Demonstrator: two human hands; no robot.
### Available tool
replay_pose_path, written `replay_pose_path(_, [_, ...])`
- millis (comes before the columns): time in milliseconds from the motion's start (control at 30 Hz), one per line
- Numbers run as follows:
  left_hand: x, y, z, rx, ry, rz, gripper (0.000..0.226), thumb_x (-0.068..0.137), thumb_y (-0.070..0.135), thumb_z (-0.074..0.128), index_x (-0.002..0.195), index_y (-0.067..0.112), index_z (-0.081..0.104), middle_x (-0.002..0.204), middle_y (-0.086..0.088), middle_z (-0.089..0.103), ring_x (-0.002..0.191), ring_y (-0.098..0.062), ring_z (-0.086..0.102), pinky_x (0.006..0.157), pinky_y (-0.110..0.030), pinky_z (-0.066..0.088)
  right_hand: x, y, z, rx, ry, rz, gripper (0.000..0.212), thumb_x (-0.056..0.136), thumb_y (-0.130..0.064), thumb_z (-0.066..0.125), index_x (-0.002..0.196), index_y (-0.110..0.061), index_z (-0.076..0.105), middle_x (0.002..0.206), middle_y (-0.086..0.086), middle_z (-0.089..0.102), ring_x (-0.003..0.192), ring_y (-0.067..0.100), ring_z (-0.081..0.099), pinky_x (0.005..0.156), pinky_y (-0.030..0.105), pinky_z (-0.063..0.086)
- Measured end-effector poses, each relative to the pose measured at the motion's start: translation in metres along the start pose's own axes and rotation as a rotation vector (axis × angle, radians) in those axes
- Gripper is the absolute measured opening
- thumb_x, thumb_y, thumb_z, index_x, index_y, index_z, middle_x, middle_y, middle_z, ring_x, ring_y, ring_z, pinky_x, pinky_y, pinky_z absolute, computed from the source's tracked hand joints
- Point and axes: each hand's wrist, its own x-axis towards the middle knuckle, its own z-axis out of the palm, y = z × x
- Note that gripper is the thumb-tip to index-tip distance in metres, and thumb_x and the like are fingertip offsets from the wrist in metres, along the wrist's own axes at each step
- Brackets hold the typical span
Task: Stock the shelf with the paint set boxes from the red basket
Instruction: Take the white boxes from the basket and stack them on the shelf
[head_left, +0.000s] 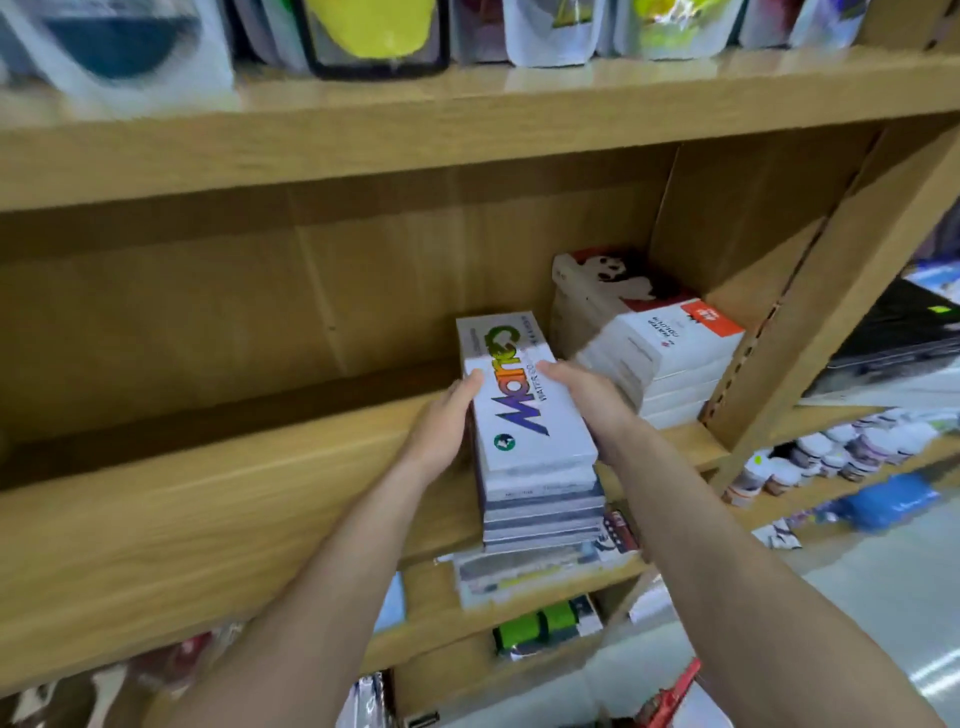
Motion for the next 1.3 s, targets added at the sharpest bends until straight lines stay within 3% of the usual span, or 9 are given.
replay_pose_path(100, [-0.032,-0.026,-0.012,-0.103,-0.126,0.161,0.055,0.091,0.059,0.057,0.139,0.031,0.058,0.138,0.025,0.064,0.133,0.005,0.054,0.111,-0.023,0.041,-0.030,0.016,-0.015,-0.122,0.146,-0.090,0.022,0.097,-0.035,0.064,0.115,-0.027,0.074,0.119,0.002,0.080,0.105,0.013,0.075,0.085,0.034,0.057])
replay_pose_path(167, [-0.069,-0.044,-0.011,-0.095,-0.293,0.198,0.067,0.084,0.057,0.073,0.143,0.050,0.041,0.135,0.041,0.058,0.129,0.016,0.051,0.101,-0.011,0.045,-0.068,0.041,-0.020,-0.140,0.197,-0.231,0.053,0.084,-0.054,0.068,0.135,-0.040,0.065,0.129,-0.020,0.072,0.116,-0.003,0.067,0.086,0.020,0.054])
replay_pose_path(300, [-0.094,-0.067,0.009,0.311,-0.233,0.287,0.128,0.066,0.038,0.091,0.156,0.056,0.002,0.142,0.027,0.057,0.121,0.000,0.062,0.095,-0.026,0.055,-0.106,0.091,-0.014,-0.309,0.018,-0.380,0.060,0.090,-0.059,0.065,0.146,-0.044,0.051,0.138,-0.018,0.066,0.126,0.000,0.062,0.098,0.022,0.054])
replay_pose_path(433, [-0.071,-0.062,0.021,0.555,-0.102,0.297,0.133,0.073,0.033,0.088,0.157,0.050,-0.015,0.145,0.007,0.059,0.107,-0.013,0.063,0.083,-0.031,0.051,-0.081,0.078,-0.015,-0.407,0.092,-0.448,0.042,0.100,-0.037,0.060,0.139,-0.044,0.048,0.128,-0.032,0.064,0.120,-0.010,0.060,0.096,0.014,0.050])
replay_pose_path(533, [-0.043,-0.052,0.035,0.595,-0.032,0.315,0.130,0.077,0.039,0.087,0.157,0.048,-0.014,0.150,0.003,0.057,0.119,-0.023,0.065,0.090,-0.039,0.055,-0.064,0.070,-0.025,-0.451,0.200,-0.490,0.042,0.106,-0.027,0.059,0.137,-0.051,0.044,0.128,-0.026,0.063,0.121,0.001,0.062,0.095,0.017,0.052])
replay_pose_path(700, [-0.012,-0.040,0.067,0.745,0.057,0.354,0.123,0.077,0.054,0.082,0.157,0.044,-0.011,0.158,-0.001,0.050,0.120,-0.032,0.066,0.083,-0.039,0.054,-0.077,0.101,-0.047,-0.681,0.555,-0.500,0.053,0.104,-0.036,0.051,0.154,-0.019,0.047,0.157,-0.004,0.049,0.137,0.009,0.051,0.113,0.043,0.046])
replay_pose_path(1033, [-0.007,-0.033,0.070,0.591,-0.045,0.331,0.100,0.093,0.058,0.063,0.162,0.031,-0.003,0.166,0.001,0.037,0.143,-0.027,0.047,0.109,-0.051,0.046,-0.077,0.100,-0.062,-0.961,0.366,-0.426,0.071,0.105,-0.023,0.057,0.167,-0.013,0.023,0.176,0.003,0.015,0.155,0.009,0.028,0.114,0.013,0.029])
replay_pose_path(1133, [-0.027,-0.028,0.070,0.484,0.069,0.390,0.083,0.091,0.046,0.070,0.158,0.034,0.023,0.152,0.006,0.054,0.135,-0.019,0.052,0.104,-0.038,0.046,-0.088,0.095,-0.070,-0.864,0.383,-0.438,0.066,0.104,-0.021,0.060,0.163,-0.013,0.034,0.170,0.006,0.033,0.141,-0.002,0.038,0.108,0.009,0.031])
replay_pose_path(1300, [-0.103,-0.057,0.094,0.377,0.122,0.714,0.035,0.087,0.042,0.066,0.119,0.033,0.057,0.110,0.019,0.059,0.103,-0.001,0.059,0.085,-0.016,0.045,-0.145,0.139,-0.141,-0.709,0.641,-0.398,0.044,0.096,-0.028,0.063,0.139,-0.014,0.063,0.128,0.003,0.062,0.111,0.018,0.063,0.092,0.029,0.049])
